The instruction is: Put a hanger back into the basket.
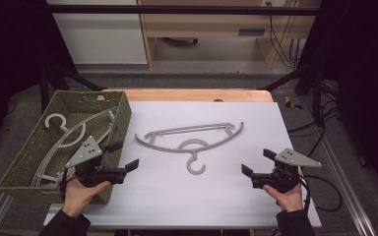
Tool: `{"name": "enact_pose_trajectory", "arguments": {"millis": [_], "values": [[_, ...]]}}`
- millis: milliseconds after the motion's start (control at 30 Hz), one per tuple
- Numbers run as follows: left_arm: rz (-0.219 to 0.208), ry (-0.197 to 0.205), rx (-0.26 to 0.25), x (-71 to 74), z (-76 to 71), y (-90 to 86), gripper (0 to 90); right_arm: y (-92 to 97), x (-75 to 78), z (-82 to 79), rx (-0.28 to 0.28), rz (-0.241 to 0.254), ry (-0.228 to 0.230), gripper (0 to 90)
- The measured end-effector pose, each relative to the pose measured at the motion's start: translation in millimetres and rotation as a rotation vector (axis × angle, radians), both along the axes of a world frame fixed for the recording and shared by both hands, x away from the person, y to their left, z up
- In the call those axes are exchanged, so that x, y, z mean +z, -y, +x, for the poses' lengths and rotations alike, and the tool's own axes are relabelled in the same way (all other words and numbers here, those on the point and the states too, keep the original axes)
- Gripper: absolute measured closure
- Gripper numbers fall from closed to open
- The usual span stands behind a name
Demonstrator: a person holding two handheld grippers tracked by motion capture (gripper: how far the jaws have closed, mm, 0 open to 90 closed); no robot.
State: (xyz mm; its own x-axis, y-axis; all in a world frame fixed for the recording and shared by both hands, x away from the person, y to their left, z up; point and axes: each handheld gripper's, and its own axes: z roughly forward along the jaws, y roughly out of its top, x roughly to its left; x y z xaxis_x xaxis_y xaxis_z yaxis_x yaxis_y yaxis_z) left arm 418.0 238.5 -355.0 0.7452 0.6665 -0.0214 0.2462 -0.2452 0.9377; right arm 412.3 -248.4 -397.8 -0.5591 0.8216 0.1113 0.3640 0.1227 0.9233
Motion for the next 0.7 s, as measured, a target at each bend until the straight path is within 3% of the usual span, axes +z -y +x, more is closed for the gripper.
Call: {"name": "enact_pose_trajectory", "arguments": {"millis": [167,300,467,700], "values": [[0.028,0.003,-0.031,-1.1,4.6,14.2,23.2,-2.0,0.6,-1.0,-0.001,0.011,-0.001,3.1],[0.04,0.007,-0.05,-4.1,2.7,17.9,38.3,-6.2,-0.4,0.2,0.013,0.0,-0.002,4.1],[0.037,0.006,-0.037,-11.4,-1.5,15.4,56.2,-14.4,-1.9,3.6,0.025,-0.002,-0.01,6.4],[0.068,-0.042,-0.039,-26.7,-5.7,24.8,77.5,-29.7,-8.3,16.6,0.018,-0.016,-0.044,12.0]]}}
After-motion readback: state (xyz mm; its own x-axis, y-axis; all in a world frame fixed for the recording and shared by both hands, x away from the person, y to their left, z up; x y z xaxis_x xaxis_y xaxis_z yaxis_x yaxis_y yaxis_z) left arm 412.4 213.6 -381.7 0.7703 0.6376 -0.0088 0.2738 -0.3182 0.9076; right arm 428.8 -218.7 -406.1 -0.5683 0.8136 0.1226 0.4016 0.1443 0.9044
